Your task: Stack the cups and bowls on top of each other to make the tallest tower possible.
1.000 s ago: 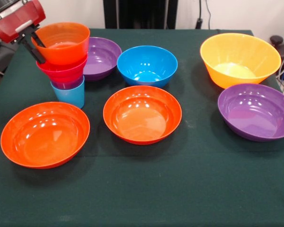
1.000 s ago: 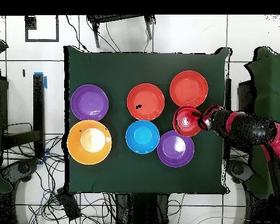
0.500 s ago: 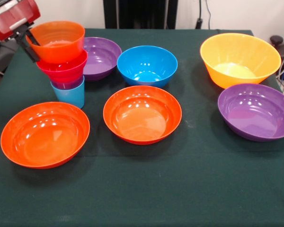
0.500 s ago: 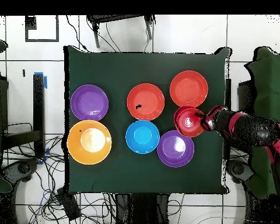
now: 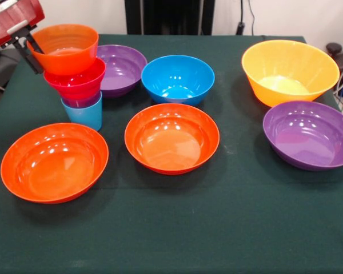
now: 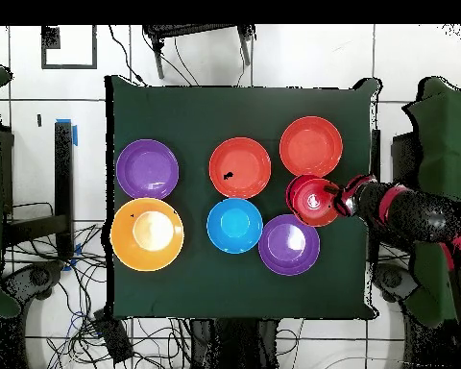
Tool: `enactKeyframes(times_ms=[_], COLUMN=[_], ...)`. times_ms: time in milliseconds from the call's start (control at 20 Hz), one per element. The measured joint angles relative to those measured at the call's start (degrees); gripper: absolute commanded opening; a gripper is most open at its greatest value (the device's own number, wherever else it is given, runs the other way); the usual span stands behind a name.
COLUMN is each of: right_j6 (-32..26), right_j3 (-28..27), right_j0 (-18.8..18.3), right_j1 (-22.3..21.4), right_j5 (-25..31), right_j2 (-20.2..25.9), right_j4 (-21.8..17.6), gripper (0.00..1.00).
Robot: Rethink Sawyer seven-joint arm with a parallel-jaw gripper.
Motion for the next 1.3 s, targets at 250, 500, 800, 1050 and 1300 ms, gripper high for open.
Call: enactKeyframes(times_ms=[250, 500, 800, 1050, 1300], right_j6=[0.0, 0.0, 0.0, 0.0, 0.0], right_j3=[0.0, 0.1, 0.3, 0.3, 0.4], right_j0=[0.0, -0.2, -0.7, -1.1, -1.3], right_j1=[0.0, 0.0, 0.2, 0.3, 0.3], right_j5=[0.0, 0.0, -0.4, -0.8, -1.2], right_j2=[0.0, 0.0, 0.0, 0.0, 0.0], right_j4=[0.0, 0.0, -0.1, 0.0, -0.1], gripper=[0.0, 0.0, 0.0, 0.0, 0.0])
